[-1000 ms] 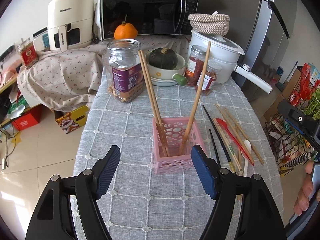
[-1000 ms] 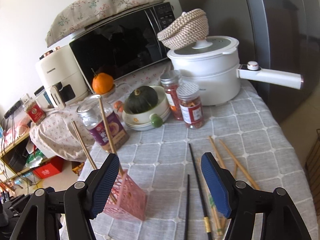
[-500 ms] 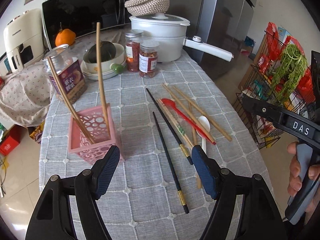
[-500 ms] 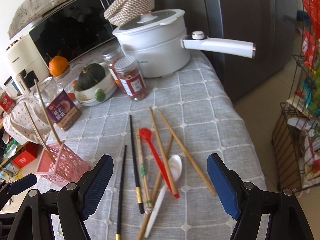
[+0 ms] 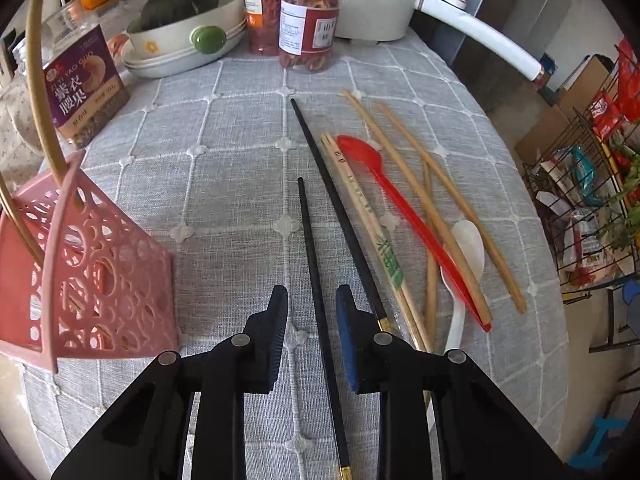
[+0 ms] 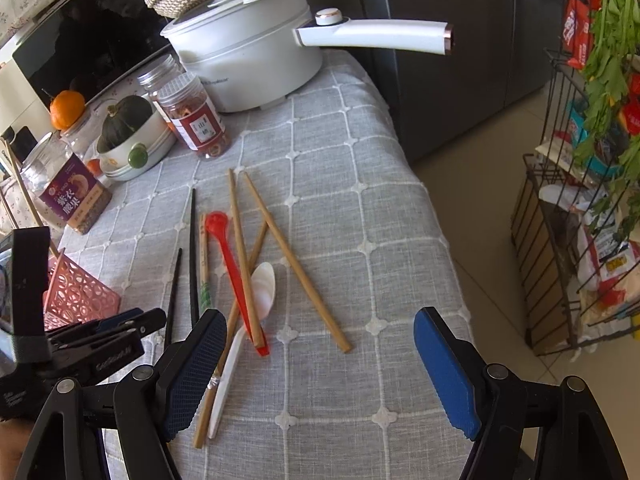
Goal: Organize utensils
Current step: 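Grasp a black chopstick with the left tool, then grasp the other black chopstick with the right tool while the left tool holds its own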
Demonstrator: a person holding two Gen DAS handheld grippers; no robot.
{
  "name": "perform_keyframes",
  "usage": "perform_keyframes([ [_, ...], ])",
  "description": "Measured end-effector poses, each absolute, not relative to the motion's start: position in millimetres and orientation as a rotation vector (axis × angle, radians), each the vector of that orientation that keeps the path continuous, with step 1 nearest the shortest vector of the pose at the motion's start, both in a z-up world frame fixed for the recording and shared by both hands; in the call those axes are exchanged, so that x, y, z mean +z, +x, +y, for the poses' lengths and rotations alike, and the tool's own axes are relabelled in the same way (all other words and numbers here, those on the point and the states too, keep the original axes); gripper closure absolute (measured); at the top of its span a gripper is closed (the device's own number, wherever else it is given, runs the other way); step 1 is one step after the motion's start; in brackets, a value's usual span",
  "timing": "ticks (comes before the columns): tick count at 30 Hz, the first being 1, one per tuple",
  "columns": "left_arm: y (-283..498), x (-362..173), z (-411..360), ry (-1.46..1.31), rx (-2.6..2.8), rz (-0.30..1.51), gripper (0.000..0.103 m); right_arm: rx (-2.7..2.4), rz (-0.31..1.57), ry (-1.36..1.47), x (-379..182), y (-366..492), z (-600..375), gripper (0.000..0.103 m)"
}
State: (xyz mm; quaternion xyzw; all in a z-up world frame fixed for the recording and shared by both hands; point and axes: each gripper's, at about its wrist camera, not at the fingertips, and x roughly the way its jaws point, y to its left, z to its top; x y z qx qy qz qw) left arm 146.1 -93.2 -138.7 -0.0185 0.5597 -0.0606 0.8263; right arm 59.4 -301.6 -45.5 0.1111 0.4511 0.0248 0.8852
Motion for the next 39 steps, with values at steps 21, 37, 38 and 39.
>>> perform_keyframes([
  [21, 142.7, -121.9, -101.3, 0.028, -0.177, 1.122, 0.097, 0.057, 0.968, 0.173, -49.5, 61.1, -290.1, 0.021],
  [37, 60.5, -22.1, -56.6, -0.017, -0.311, 0.891, 0.097, 0.064, 0.969, 0.136, -46.6, 68.2, -263.8, 0.021],
  [38, 56.0, -18.4, -53.6, -0.014, -0.315, 0.878, 0.097, 0.067, 0.969, 0.132, -46.5, 69.0, -260.6, 0.021],
  [39, 51.8, -15.3, -49.3, -0.013, -0.319, 0.867, 0.097, 0.069, 0.969, 0.127, -46.4, 70.0, -257.3, 0.021],
])
